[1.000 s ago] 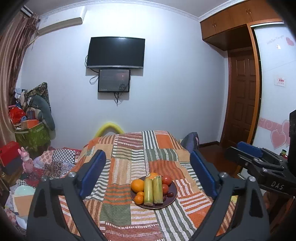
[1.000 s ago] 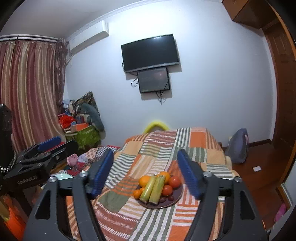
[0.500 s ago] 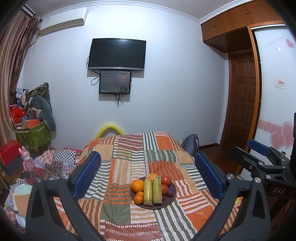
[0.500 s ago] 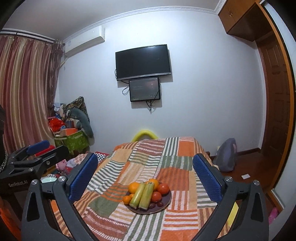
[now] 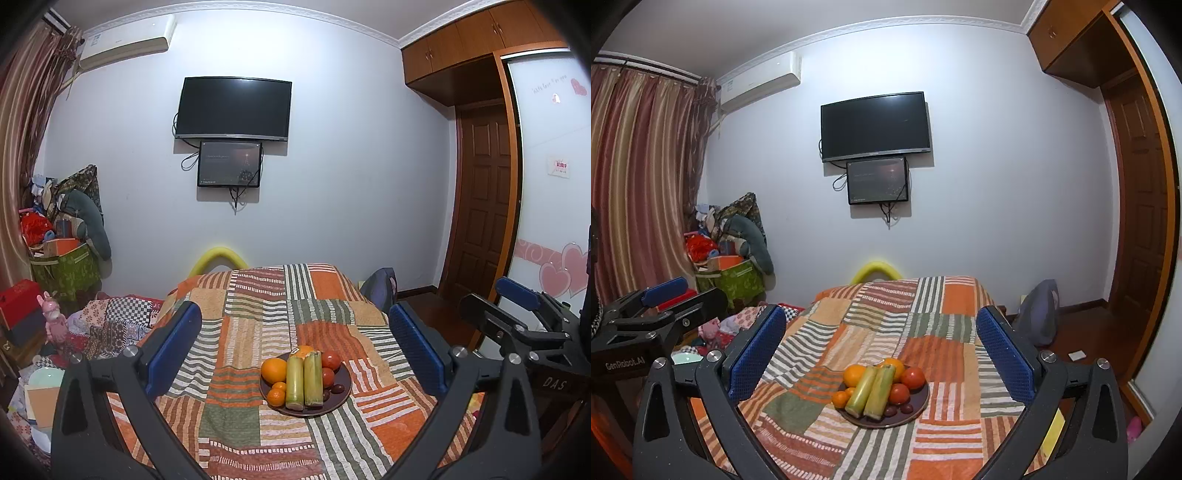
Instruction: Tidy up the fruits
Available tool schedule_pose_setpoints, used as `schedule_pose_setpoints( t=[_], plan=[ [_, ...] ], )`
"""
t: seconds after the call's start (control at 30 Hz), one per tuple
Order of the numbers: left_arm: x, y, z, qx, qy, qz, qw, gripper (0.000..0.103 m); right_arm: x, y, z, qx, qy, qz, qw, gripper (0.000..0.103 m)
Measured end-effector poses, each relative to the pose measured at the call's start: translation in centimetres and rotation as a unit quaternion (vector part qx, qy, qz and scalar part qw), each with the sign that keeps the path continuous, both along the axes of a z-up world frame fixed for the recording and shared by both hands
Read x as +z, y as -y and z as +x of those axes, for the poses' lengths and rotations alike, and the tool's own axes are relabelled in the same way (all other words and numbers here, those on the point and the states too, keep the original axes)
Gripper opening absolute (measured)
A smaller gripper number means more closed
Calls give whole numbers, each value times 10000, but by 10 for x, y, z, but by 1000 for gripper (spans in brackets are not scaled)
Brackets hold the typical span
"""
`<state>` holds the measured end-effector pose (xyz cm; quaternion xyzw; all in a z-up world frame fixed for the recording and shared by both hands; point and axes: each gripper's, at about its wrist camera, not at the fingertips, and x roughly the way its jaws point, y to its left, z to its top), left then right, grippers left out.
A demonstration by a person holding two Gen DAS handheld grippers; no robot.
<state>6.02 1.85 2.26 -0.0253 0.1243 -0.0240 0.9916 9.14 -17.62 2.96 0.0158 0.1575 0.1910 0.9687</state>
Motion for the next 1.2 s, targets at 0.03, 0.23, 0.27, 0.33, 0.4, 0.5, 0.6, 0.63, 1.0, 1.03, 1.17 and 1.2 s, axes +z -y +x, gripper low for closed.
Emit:
schedule_pose_setpoints(
  t=[0.03, 0.23, 0.27, 0.33, 0.4, 0.5, 0.6, 0.63, 1.0, 1.03, 1.17, 1.2],
  plan=[
    [0, 0, 0, 0, 0, 6, 10000, 103, 0, 0, 0, 2, -3, 7, 10000, 103],
    [2, 2, 1, -2, -6, -8, 10000, 103, 3, 2, -1, 9, 8, 19, 10000, 103],
    [2, 3, 2, -1, -9, -9, 10000, 103, 3, 2, -1, 5, 9, 18, 10000, 103],
    [2, 2, 1, -5, -7, -8, 10000, 103, 3, 2, -1, 5, 13, 19, 10000, 103],
    [2, 2, 1, -4, -7, -10, 10000, 103, 3, 2, -1, 3, 14, 31, 10000, 103],
    [2, 3, 2, -43, -18, -32, 10000, 103, 4, 3, -1, 0, 14, 44, 10000, 103],
    [1, 5, 2, -64, -25, -49, 10000, 103, 4, 3, -1, -5, 19, 45, 10000, 103],
    [0, 6, 3, -79, -32, -61, 9999, 103, 4, 3, -1, -4, 19, 46, 10000, 103],
    [-2, 9, 3, -99, -68, -77, 9999, 103, 4, 3, -1, 1, 10, 52, 10000, 103],
    [-2, 9, 3, -104, -74, -71, 9999, 103, 4, 4, -1, -2, 7, 54, 10000, 103],
    [-3, 11, 4, -99, -82, -51, 9999, 103, 6, 3, 0, -3, -4, 59, 10000, 103],
    [-3, 11, 4, -102, -85, -52, 9999, 103, 6, 3, 0, -5, -5, 61, 10000, 103]
  ],
)
